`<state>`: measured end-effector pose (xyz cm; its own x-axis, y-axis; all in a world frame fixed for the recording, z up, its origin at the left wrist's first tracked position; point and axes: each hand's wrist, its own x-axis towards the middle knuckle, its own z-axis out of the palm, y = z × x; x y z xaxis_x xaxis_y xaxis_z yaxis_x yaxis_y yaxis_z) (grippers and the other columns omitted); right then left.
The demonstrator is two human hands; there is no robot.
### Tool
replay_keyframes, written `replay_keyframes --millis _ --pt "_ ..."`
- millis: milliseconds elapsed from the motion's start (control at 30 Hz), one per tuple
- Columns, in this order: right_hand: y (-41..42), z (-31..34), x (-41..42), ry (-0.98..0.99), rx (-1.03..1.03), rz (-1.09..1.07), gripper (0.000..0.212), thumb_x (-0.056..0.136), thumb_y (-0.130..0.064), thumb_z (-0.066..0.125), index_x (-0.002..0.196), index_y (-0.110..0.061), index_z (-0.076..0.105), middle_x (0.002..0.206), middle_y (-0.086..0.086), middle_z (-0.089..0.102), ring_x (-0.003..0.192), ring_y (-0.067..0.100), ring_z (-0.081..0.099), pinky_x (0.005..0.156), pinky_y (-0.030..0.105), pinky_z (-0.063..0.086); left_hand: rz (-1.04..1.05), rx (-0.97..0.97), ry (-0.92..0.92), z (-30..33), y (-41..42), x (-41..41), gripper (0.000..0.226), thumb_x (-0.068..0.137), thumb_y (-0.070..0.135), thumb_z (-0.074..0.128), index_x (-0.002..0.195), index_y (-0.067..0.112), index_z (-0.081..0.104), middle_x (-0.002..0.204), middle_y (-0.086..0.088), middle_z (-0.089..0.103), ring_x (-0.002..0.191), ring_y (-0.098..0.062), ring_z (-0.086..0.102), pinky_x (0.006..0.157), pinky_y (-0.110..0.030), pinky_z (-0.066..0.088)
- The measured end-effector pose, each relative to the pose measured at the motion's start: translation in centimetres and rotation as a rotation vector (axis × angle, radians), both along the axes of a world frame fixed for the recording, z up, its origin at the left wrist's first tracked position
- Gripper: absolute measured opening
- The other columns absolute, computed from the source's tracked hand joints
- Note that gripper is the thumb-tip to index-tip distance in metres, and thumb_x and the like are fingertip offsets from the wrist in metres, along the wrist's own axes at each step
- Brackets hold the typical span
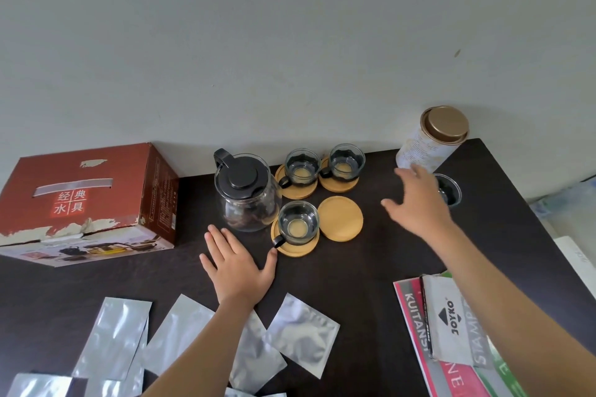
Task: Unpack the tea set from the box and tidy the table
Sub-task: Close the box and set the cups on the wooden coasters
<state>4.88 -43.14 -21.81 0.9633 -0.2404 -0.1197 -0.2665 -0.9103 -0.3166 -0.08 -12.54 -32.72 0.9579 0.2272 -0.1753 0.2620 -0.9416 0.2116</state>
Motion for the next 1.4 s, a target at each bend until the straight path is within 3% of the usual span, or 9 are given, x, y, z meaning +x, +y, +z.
replay_keyframes --millis 100,200,300,633,833,967,1167,1333,1400 --pt "-3.7 -0.5 1.1 0.059 -0.128 -0.177 0.071 0.078 -0.036 0.073 0.136 -0.008 0.041 0.142 0.023 0.034 0.132 0.041 0.032 0.108 0.053 0.032 -0.002 0.01 0.01 0.1 -0.1 0.0 0.113 0.071 0.079 0.015 0.147 -0.004 0.012 0.157 -0.022 0.003 0.145 -0.034 -0.002 0.113 -0.055 0.011" --pt "-5.7 -1.0 1.7 0.179 -0.013 -0.313 0.081 0.078 -0.038 0.074 0.143 -0.016 0.032 0.149 0.022 0.024 0.134 0.046 0.027 0.11 0.053 0.029 0.0 0.015 0.012 0.3 -0.2 -0.1 0.113 0.071 0.08 0.014 0.147 -0.003 0.011 0.157 -0.022 0.002 0.145 -0.034 -0.002 0.113 -0.055 0.011" --pt "-6.6 -1.6 1.8 0.228 0.095 -0.322 0.083 0.079 -0.038 0.073 0.147 -0.025 0.027 0.146 0.019 0.027 0.131 0.045 0.034 0.105 0.05 0.035 0.0 0.022 0.017 0.3 -0.2 0.0 0.113 0.071 0.08 0.012 0.147 -0.003 0.01 0.157 -0.021 0.001 0.145 -0.034 -0.003 0.114 -0.054 0.011" --pt "-7.4 -1.5 2.0 0.152 0.205 -0.406 0.083 0.07 -0.035 0.083 0.14 -0.024 0.042 0.138 0.017 0.032 0.117 0.04 0.048 0.099 0.047 0.042 0.001 0.023 0.015 0.2 -0.4 0.0 0.112 0.072 0.079 0.015 0.147 -0.003 0.011 0.157 -0.021 0.002 0.145 -0.035 -0.001 0.113 -0.055 0.012" --pt "-8.0 -2.1 1.5 0.059 0.313 -0.458 0.079 0.063 -0.033 0.088 0.132 -0.025 0.05 0.136 0.015 0.034 0.118 0.039 0.048 0.101 0.048 0.042 0.001 -0.013 -0.015 0.0 -0.3 0.0 0.111 0.072 0.078 0.022 0.146 -0.005 0.017 0.156 -0.023 0.008 0.145 -0.036 0.003 0.112 -0.057 0.014" --pt "-7.4 -2.3 1.0 -0.021 0.36 -0.508 0.077 0.063 -0.031 0.088 0.131 -0.023 0.053 0.133 0.014 0.035 0.114 0.038 0.05 0.099 0.046 0.044 -0.003 0.011 0.011 0.1 -0.3 -0.1 0.112 0.072 0.079 0.017 0.147 -0.003 0.012 0.157 -0.022 0.002 0.145 -0.035 -0.001 0.113 -0.055 0.012" --pt "-2.9 -2.1 0.5 -0.126 0.382 -0.397 0.085 0.064 -0.043 0.083 0.138 -0.022 0.046 0.13 0.011 0.036 0.115 0.034 0.05 0.098 0.046 0.045 -0.002 0.017 0.012 0.1 -0.3 -0.1 0.111 0.072 0.079 0.016 0.148 -0.003 0.011 0.157 -0.021 0.0 0.145 -0.034 -0.003 0.114 -0.054 0.01" --pt "2.4 -2.3 -0.2 -0.165 0.404 -0.175 0.088 0.061 -0.052 0.081 0.135 -0.018 0.047 0.128 0.007 0.041 0.116 0.023 0.049 0.089 0.033 0.044 0.002 0.004 0.003 0.1 -0.2 0.0 0.111 0.073 0.078 0.018 0.147 -0.003 0.012 0.157 -0.021 0.001 0.145 -0.034 -0.004 0.114 -0.055 0.01" --pt "4.3 -3.1 -0.4 -0.161 0.397 -0.095 0.088 0.059 -0.056 0.079 0.133 -0.021 0.047 0.123 0.003 0.041 0.114 0.021 0.049 0.087 0.034 0.048 0.002 0.008 0.012 0.0 -0.2 0.0 0.111 0.073 0.079 0.018 0.148 -0.002 0.011 0.157 -0.02 -0.001 0.145 -0.034 -0.005 0.114 -0.055 0.009"
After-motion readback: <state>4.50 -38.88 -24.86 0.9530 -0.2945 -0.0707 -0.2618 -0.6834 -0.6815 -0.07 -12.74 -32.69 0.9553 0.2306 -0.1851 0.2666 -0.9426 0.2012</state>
